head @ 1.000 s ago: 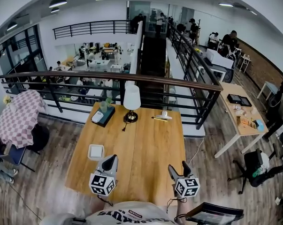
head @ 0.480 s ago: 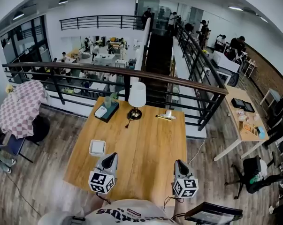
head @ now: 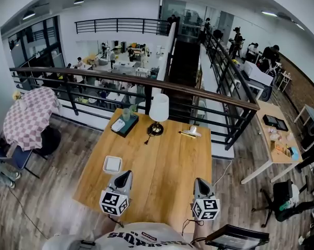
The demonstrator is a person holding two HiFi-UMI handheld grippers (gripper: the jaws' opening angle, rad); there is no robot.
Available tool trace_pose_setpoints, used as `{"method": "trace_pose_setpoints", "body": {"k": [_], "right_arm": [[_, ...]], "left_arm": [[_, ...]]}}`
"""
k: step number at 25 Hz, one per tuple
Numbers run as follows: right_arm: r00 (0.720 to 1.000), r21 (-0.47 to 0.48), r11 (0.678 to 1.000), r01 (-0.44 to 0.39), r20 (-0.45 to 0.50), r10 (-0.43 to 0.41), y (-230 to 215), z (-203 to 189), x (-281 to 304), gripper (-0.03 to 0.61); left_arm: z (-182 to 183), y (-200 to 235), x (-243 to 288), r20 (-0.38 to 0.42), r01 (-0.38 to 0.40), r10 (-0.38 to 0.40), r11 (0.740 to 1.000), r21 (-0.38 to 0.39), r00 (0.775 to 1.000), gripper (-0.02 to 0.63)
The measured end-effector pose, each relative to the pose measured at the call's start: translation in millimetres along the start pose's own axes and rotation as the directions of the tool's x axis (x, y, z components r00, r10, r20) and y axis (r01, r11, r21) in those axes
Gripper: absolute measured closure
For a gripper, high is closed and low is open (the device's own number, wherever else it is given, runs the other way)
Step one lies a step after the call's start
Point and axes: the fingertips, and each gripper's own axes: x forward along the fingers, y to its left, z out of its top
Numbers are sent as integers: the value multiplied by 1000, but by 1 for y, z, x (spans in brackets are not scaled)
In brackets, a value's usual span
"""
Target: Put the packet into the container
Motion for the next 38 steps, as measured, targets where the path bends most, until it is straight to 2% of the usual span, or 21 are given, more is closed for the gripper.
{"method": "trace_pose_setpoints", "body": {"k": [7,17,20,26,30,34,38], "right_arm": [[1000,-16,1000,-19,-11,19,13,-1,-2,572],[1000,-36,999,3,-3,-3,53,-3,-43,572],[1000,-80,997,10,19,-8,59,0,-69,571],[1000,-55,998,11,26,-9,61,-15,-149,571],[999,-61,998,23,26,-21,64,-33,-222,571],[1000,-35,999,-15,-2,15,80,-64,-283,571],[998,-29,998,-61,-26,60,104,-84,-334,571]], "left_arm": [[-2,-2,-7,0,14,-14,1000,-2,1000,611],[-20,-33,-30,12,142,-142,990,20,990,611],[-17,-56,-55,39,148,-148,989,17,988,611],[-30,-99,-122,33,87,-87,996,-20,996,611],[-37,-141,-178,24,69,-69,998,-11,997,611],[-57,-184,-231,12,43,-42,999,-9,999,611],[-76,-227,-284,-34,43,-45,998,-51,998,611]]}}
